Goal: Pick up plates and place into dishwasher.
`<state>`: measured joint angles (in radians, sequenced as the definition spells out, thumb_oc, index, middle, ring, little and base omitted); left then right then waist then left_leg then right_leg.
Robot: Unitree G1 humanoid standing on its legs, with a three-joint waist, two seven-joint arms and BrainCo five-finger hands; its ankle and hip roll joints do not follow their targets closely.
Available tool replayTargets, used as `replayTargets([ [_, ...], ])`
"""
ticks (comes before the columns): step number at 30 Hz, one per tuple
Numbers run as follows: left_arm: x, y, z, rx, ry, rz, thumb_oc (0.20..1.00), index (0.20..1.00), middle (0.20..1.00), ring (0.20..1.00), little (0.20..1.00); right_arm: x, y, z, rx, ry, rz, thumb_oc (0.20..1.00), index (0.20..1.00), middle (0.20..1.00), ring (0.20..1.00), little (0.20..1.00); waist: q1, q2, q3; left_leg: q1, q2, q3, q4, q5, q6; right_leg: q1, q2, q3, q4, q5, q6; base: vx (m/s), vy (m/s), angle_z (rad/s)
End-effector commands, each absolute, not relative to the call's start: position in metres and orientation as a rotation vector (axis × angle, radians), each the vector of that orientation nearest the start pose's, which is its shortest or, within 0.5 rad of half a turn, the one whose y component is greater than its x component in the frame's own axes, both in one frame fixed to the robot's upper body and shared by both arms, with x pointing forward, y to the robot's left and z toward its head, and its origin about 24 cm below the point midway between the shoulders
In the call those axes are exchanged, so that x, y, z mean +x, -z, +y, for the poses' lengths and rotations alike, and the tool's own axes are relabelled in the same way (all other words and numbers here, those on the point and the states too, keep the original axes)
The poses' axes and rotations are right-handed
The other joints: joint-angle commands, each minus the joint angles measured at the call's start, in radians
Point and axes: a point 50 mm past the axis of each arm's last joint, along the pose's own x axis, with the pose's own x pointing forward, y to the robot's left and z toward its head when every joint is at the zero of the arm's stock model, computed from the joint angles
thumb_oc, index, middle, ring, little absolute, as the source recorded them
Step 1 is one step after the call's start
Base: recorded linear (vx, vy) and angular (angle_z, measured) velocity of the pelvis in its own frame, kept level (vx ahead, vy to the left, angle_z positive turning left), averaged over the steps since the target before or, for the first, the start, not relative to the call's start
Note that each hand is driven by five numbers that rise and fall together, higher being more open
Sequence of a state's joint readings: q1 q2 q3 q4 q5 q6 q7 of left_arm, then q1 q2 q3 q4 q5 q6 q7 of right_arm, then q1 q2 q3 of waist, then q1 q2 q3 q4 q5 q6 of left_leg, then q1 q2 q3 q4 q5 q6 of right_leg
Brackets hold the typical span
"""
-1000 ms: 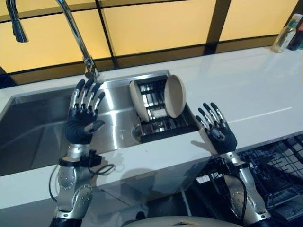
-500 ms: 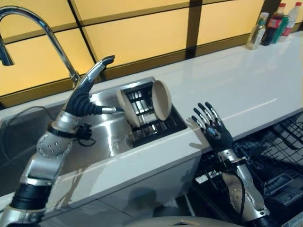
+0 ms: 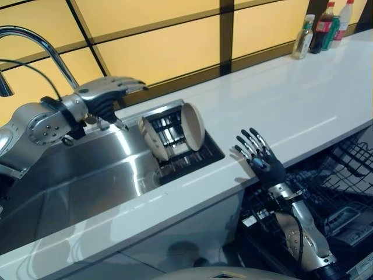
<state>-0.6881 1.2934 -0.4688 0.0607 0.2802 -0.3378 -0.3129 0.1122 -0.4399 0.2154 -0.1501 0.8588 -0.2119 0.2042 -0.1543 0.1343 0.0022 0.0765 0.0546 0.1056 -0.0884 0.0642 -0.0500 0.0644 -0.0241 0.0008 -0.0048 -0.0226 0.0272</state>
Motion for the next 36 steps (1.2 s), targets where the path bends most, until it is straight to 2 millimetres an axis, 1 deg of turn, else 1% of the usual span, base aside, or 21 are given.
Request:
replayTargets([
  [1, 0.303, -0.279, 0.244, 1.833, 0.410, -0.336, 1.000, 1.000, 1.000, 1.000, 1.000, 0.236, -0.099, -0.166, 0.469, -0.433, -0.276, 1.000, 1.000, 1.000, 1.000, 1.000, -0.018, -0.041, -0.003, -0.001, -0.024, 0.011, 0.009, -0.060, 0.034, -0.046, -0.049, 0.026, -0.001, 0.034, 0.105, 0.04, 0.005, 0.00],
  [2, 0.304, -0.276, 0.244, 1.875, 0.427, -0.303, 1.000, 1.000, 1.000, 1.000, 1.000, 0.236, -0.098, -0.165, 0.468, -0.428, -0.273, 1.000, 1.000, 1.000, 1.000, 1.000, -0.021, -0.037, -0.001, 0.002, -0.025, 0.008, 0.010, -0.063, 0.035, -0.045, -0.050, 0.026, 0.004, 0.031, 0.107, 0.05, 0.002, 0.00],
  [5, 0.308, -0.272, 0.247, 1.906, 0.437, -0.269, 1.000, 1.000, 1.000, 1.000, 1.000, 0.236, -0.097, -0.167, 0.472, -0.415, -0.270, 1.000, 1.000, 1.000, 1.000, 1.000, -0.022, -0.039, -0.002, 0.005, -0.026, 0.011, 0.009, -0.065, 0.037, -0.046, -0.050, 0.026, 0.007, 0.031, 0.111, 0.04, -0.005, 0.00],
  [7, 0.309, -0.265, 0.252, 1.962, 0.462, -0.225, 1.000, 1.000, 1.000, 1.000, 1.000, 0.236, -0.097, -0.167, 0.470, -0.408, -0.274, 1.000, 1.000, 1.000, 1.000, 1.000, -0.027, -0.040, -0.003, 0.006, -0.026, 0.016, 0.008, -0.067, 0.038, -0.046, -0.051, 0.029, 0.006, 0.033, 0.115, 0.03, -0.011, 0.00],
  [11, 0.313, -0.251, 0.265, 1.997, 0.497, -0.144, 1.000, 1.000, 1.000, 1.000, 1.000, 0.235, -0.096, -0.171, 0.473, -0.396, -0.268, 1.000, 1.000, 1.000, 1.000, 1.000, -0.041, -0.041, -0.002, 0.011, -0.026, 0.028, 0.004, -0.069, 0.040, -0.050, -0.051, 0.040, 0.006, 0.039, 0.122, 0.05, -0.003, -0.01],
  [16, 0.315, -0.241, 0.270, 2.023, 0.525, -0.054, 1.000, 1.000, 1.000, 1.000, 1.000, 0.232, -0.093, -0.176, 0.475, -0.388, -0.258, 1.000, 1.000, 1.000, 1.000, 1.000, -0.056, -0.046, 0.004, 0.016, -0.026, 0.046, 0.005, -0.074, 0.047, -0.056, -0.049, 0.057, 0.006, 0.046, 0.127, 0.03, -0.008, -0.09],
  [19, 0.316, -0.236, 0.271, 2.058, 0.525, -0.074, 1.000, 1.000, 1.000, 1.000, 1.000, 0.232, -0.094, -0.177, 0.475, -0.390, -0.262, 1.000, 1.000, 1.000, 1.000, 1.000, -0.061, -0.048, 0.010, 0.018, -0.027, 0.048, 0.005, -0.076, 0.049, -0.058, -0.048, 0.063, 0.008, 0.046, 0.126, 0.02, -0.008, -0.11],
  [21, 0.317, -0.238, 0.267, 2.076, 0.505, -0.158, 1.000, 1.000, 1.000, 1.000, 1.000, 0.231, -0.094, -0.178, 0.476, -0.389, -0.261, 1.000, 1.000, 1.000, 1.000, 1.000, -0.069, -0.048, 0.009, 0.020, -0.027, 0.053, 0.003, -0.079, 0.051, -0.059, -0.048, 0.066, 0.011, 0.045, 0.128, 0.02, -0.004, -0.01],
  [23, 0.319, -0.241, 0.265, 2.091, 0.509, -0.172, 1.000, 1.000, 1.000, 1.000, 1.000, 0.230, -0.093, -0.178, 0.477, -0.389, -0.255, 1.000, 1.000, 1.000, 1.000, 1.000, -0.075, -0.048, 0.007, 0.022, -0.026, 0.060, 0.002, -0.079, 0.051, -0.062, -0.048, 0.069, 0.015, 0.045, 0.129, 0.04, -0.008, -0.07],
  [31, 0.321, -0.227, 0.267, 2.094, 0.584, -0.077, 1.000, 1.000, 1.000, 1.000, 1.000, 0.229, -0.090, -0.180, 0.479, -0.378, -0.241, 1.000, 1.000, 1.000, 1.000, 1.000, -0.084, -0.048, 0.010, 0.027, -0.026, 0.073, 0.005, -0.084, 0.056, -0.067, -0.046, 0.079, 0.022, 0.046, 0.132, 0.03, -0.009, -0.07],
  [32, 0.321, -0.221, 0.269, 2.102, 0.611, -0.037, 1.000, 1.000, 1.000, 1.000, 1.000, 0.229, -0.090, -0.181, 0.480, -0.378, -0.241, 1.000, 1.000, 1.000, 1.000, 1.000, -0.087, -0.048, 0.013, 0.027, -0.026, 0.072, 0.005, -0.084, 0.057, -0.068, -0.044, 0.081, 0.025, 0.046, 0.132, 0.02, -0.002, -0.08],
  [34, 0.320, -0.221, 0.269, 2.101, 0.611, -0.037, 1.000, 1.000, 1.000, 1.000, 1.000, 0.229, -0.090, -0.181, 0.479, -0.378, -0.241, 1.000, 1.000, 1.000, 1.000, 1.000, -0.087, -0.048, 0.013, 0.027, -0.026, 0.072, 0.005, -0.084, 0.057, -0.068, -0.044, 0.081, 0.025, 0.045, 0.132, 0.02, -0.006, -0.07],
  [35, 0.319, -0.204, 0.274, 2.107, 0.663, 0.052, 1.000, 1.000, 1.000, 1.000, 1.000, 0.229, -0.091, -0.180, 0.483, -0.380, -0.241, 1.000, 1.000, 1.000, 1.000, 1.000, -0.087, -0.051, 0.018, 0.028, -0.027, 0.070, 0.005, -0.085, 0.060, -0.069, -0.042, 0.082, 0.028, 0.043, 0.131, 0.04, -0.013, -0.01],
  [36, 0.318, -0.200, 0.275, 2.104, 0.672, 0.079, 1.000, 1.000, 1.000, 1.000, 1.000, 0.229, -0.091, -0.179, 0.482, -0.381, -0.238, 1.000, 1.000, 1.000, 1.000, 1.000, -0.088, -0.049, 0.018, 0.029, -0.027, 0.069, 0.005, -0.086, 0.060, -0.068, -0.042, 0.083, 0.028, 0.042, 0.131, 0.04, -0.014, 0.00],
])
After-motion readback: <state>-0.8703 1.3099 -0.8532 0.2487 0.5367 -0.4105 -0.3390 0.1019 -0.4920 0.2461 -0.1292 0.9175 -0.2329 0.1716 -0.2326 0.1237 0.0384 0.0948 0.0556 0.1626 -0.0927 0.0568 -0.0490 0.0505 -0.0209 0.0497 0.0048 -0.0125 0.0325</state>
